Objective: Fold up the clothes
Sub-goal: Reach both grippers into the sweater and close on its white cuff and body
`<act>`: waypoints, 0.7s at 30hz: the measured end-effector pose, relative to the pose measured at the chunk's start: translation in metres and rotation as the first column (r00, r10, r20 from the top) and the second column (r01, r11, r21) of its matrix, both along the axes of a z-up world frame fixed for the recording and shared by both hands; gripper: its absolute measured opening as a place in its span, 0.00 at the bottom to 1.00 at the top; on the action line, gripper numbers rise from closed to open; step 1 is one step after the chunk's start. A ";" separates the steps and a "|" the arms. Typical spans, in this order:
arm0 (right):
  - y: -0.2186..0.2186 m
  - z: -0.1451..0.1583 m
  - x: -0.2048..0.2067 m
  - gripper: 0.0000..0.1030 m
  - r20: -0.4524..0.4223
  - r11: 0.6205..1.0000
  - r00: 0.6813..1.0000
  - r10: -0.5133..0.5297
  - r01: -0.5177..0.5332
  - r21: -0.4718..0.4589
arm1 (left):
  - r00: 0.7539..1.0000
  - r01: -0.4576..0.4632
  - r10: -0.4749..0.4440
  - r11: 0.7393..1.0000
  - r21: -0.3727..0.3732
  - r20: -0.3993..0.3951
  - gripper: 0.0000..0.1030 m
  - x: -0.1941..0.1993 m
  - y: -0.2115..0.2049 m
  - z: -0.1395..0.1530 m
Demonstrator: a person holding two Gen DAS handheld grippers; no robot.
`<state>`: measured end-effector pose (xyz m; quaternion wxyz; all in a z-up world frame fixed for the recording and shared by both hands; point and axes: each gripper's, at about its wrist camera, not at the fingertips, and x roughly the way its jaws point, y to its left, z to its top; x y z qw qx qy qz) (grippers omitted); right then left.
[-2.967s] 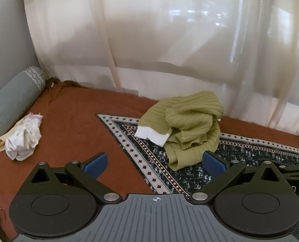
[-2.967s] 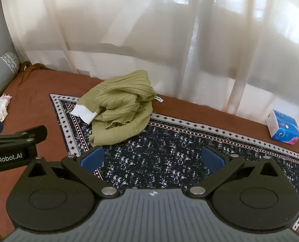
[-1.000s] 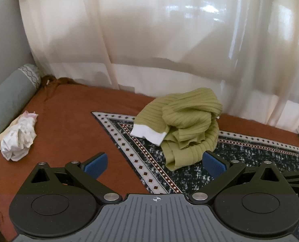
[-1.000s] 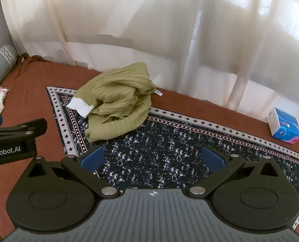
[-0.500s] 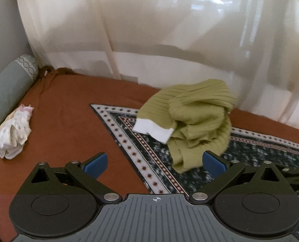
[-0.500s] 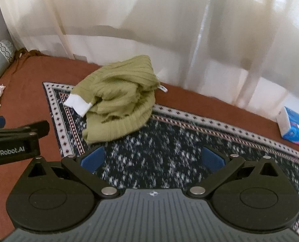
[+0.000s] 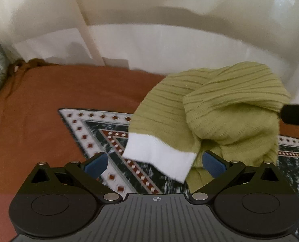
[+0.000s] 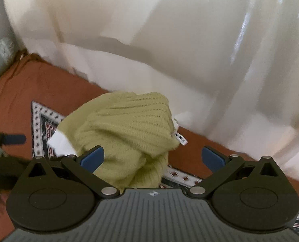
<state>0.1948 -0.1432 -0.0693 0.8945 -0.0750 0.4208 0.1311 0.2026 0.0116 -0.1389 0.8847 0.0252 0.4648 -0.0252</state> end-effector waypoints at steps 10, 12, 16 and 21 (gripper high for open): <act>0.007 -0.040 0.038 0.71 -0.068 0.999 0.997 0.042 -0.041 0.010 | 0.998 -0.007 0.004 0.999 -0.047 -0.065 1.00 0.023 0.005 -0.041; 0.007 -0.042 0.041 0.66 -0.068 0.999 0.996 0.050 -0.049 0.020 | 0.999 -0.003 0.001 0.999 -0.046 -0.042 1.00 0.020 0.006 -0.043; 0.003 -0.046 0.043 0.54 -0.070 0.997 0.995 0.066 -0.063 0.044 | 1.000 -0.010 0.011 0.999 -0.043 0.017 0.99 0.007 0.003 -0.045; 0.001 -0.044 0.039 0.43 -0.068 0.996 0.995 0.079 -0.075 0.053 | 0.999 0.043 -0.043 0.998 -0.045 0.005 0.22 0.010 -0.007 -0.030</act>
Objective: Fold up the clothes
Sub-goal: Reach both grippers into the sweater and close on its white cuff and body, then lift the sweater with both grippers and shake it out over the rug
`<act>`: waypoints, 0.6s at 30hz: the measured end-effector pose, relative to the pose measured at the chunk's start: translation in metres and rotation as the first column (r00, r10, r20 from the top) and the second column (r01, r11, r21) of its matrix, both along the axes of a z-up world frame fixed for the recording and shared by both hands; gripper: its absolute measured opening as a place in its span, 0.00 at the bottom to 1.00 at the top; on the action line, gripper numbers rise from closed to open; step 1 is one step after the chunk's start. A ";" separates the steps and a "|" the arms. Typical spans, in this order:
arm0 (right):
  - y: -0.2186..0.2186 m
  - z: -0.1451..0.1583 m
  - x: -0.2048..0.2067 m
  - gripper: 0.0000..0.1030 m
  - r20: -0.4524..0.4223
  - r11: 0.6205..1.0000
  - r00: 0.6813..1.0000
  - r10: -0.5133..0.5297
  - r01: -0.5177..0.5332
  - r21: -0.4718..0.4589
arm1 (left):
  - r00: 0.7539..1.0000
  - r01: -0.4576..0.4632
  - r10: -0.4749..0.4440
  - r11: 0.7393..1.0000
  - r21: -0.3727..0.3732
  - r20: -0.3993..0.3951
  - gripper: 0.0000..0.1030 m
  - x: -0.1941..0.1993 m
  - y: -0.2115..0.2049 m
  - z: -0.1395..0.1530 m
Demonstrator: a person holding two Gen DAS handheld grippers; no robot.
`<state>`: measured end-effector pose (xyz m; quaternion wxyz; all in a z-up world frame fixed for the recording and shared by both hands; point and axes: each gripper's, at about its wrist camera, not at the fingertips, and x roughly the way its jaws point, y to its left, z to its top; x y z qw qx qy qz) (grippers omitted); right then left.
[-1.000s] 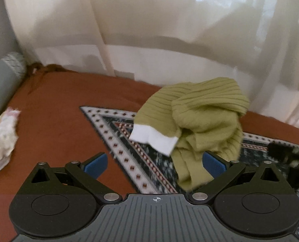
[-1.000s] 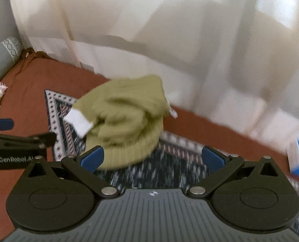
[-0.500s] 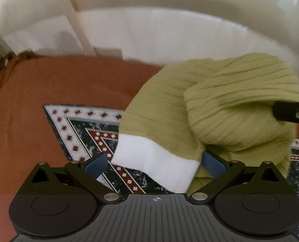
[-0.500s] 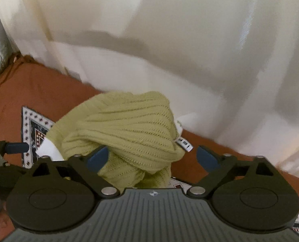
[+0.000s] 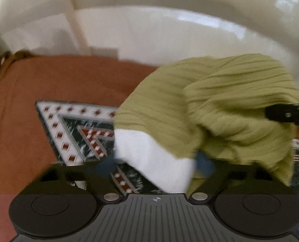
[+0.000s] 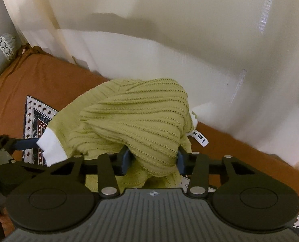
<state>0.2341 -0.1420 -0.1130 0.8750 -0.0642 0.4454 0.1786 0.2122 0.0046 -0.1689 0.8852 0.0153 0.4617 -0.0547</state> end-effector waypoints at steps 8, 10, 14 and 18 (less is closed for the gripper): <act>-0.005 0.049 -0.015 0.23 0.017 0.997 1.000 0.009 -0.010 0.080 | 0.999 0.015 -0.012 0.997 -0.078 0.042 0.13 -0.018 0.004 0.053; -0.012 0.070 -0.026 0.22 0.041 0.994 0.999 0.011 -0.015 0.110 | 0.996 0.016 -0.007 0.995 -0.102 0.086 0.13 -0.027 0.009 0.081; -0.031 0.118 -0.054 0.21 0.113 0.986 0.993 0.013 -0.032 0.162 | 0.981 0.039 -0.007 0.987 -0.157 0.195 0.13 -0.055 0.017 0.144; -0.066 0.172 -0.097 0.21 0.194 0.976 0.981 0.006 -0.048 0.211 | 0.955 0.092 -0.015 0.965 -0.247 0.296 0.13 -0.099 0.024 0.204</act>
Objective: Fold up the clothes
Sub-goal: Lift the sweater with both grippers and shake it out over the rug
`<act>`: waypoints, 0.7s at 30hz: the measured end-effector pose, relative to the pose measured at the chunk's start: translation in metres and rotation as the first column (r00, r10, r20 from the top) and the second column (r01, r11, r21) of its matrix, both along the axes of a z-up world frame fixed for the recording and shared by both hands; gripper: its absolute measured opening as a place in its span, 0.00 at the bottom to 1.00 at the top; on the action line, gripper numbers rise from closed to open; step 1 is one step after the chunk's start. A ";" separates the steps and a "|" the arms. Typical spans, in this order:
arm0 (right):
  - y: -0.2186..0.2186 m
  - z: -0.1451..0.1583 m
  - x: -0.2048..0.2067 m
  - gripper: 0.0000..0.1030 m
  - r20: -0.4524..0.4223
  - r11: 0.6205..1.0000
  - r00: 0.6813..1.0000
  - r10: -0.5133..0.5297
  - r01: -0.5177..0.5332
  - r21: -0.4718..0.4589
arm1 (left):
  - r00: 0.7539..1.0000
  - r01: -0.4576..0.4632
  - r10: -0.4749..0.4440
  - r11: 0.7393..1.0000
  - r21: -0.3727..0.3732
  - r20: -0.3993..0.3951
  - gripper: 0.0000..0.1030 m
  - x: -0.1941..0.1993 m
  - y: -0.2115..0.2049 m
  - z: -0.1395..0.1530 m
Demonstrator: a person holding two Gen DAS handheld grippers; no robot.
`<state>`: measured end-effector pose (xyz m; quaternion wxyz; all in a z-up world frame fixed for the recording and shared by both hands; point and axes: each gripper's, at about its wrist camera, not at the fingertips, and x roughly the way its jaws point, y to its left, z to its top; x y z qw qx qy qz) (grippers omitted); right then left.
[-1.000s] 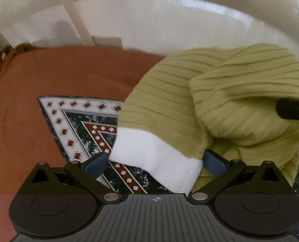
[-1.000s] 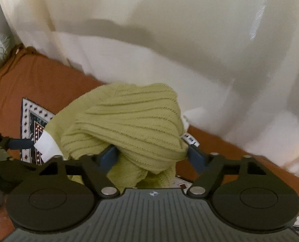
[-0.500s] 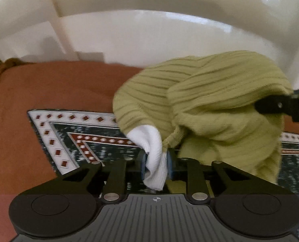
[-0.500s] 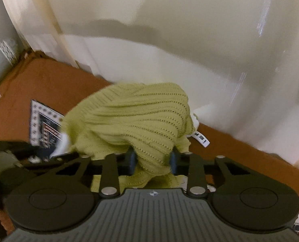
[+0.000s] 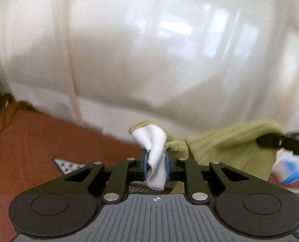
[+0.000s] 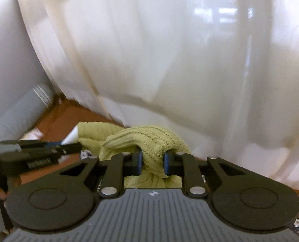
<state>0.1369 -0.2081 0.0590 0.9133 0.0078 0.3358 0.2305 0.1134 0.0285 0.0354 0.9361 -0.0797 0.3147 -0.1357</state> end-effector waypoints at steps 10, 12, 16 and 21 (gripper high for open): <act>-0.107 0.018 -0.169 0.22 -0.040 0.999 0.998 -0.048 0.047 -0.019 | 0.964 0.237 -0.243 0.969 -0.065 -0.110 0.13 -0.133 -0.011 -0.011; -0.126 -0.017 -0.201 0.22 -0.150 0.995 0.984 -0.099 0.093 -0.047 | 0.944 0.252 -0.259 0.966 -0.061 -0.205 0.13 -0.153 -0.016 -0.041; -0.155 -0.100 -0.250 0.22 -0.384 0.974 0.897 -0.219 0.222 -0.037 | 0.895 0.244 -0.248 0.968 -0.059 -0.371 0.13 -0.182 -0.023 -0.096; -0.158 -0.152 -0.292 0.22 -0.499 0.957 0.829 -0.253 0.289 -0.005 | 0.845 0.280 -0.252 0.960 -0.010 -0.471 0.14 -0.226 -0.022 -0.131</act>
